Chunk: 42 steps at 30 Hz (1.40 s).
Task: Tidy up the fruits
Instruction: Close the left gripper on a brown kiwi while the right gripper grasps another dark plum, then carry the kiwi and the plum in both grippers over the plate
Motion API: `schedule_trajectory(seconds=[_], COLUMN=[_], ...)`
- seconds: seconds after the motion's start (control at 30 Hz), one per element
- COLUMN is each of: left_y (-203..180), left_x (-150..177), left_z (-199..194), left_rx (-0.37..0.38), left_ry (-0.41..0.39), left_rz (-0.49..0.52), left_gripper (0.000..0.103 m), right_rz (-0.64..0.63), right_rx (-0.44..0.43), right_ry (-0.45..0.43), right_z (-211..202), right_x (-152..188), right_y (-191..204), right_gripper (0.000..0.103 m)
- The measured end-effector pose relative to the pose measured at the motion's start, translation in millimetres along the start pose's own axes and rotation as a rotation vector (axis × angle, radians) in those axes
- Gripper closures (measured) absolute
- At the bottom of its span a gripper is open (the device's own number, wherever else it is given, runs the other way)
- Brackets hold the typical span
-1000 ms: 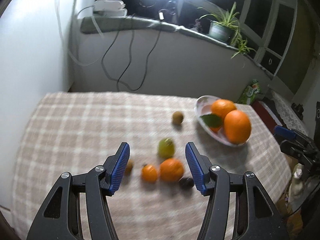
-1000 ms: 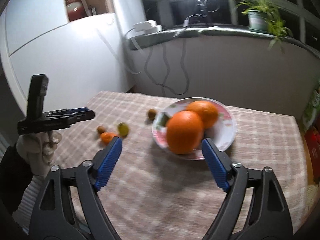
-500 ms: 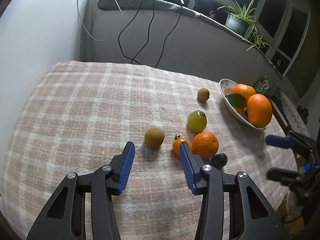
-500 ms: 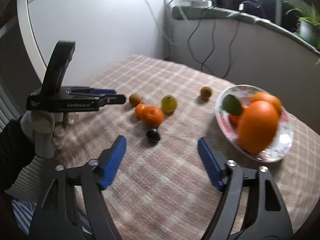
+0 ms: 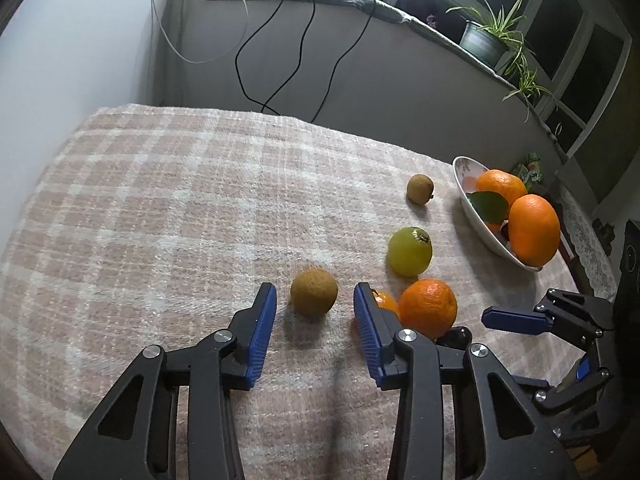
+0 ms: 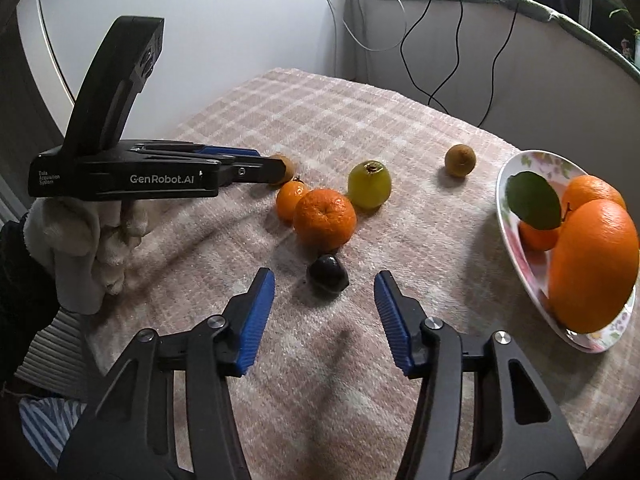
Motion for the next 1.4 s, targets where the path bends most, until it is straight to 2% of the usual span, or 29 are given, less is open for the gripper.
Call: schedule_trajectory(seconds=[0.27, 0.33, 0.43, 0.5, 0.8, 1.03, 1.4], left_y=[1, 2, -2, -2, 0, -5, -58], left_x=[1, 1, -1, -1, -1, -10, -19], left_z=[7, 7, 11, 11, 4, -9, -14], left_rx=[-0.004, -0.004, -0.006, -0.005, -0.007, 0.005, 0.076], left_ry=[0.015, 0.015, 0.014, 0.013, -0.007, -0.036, -0.056], left_rz=[-0.007, -0.008, -0.004, -0.005, -0.007, 0.000, 0.069], left_gripper=[0.075, 0.079, 0.079, 0.079, 0.079, 0.079, 0.079], right_rz=[-0.003, -0.006, -0.008, -0.002, 0.014, 0.033, 0.098], right_rx=[0.006, 0.008, 0.012, 0.004, -0.010, -0.007, 0.042], right_ry=[0.037, 0.048, 0.058, 0.057, 0.027, -0.018, -0.094], right_z=[19, 22, 24, 26, 14, -12, -66], right_x=[-4, -4, -3, -3, -3, 2, 15], right_y=[1, 1, 0, -1, -2, -7, -41], right_gripper=[0.057, 0.062, 0.068, 0.077, 0.077, 0.077, 0.077])
Point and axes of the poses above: each gripper's, at about its wrist camera, not at the fingertips, and z roughly the way its jaws point, y to its left, x to its underside, the point moved 7 cm from there along z, roughly the way its jaws point, and after that the axes turned 6 degrees about -z, right-handed, at the moved point
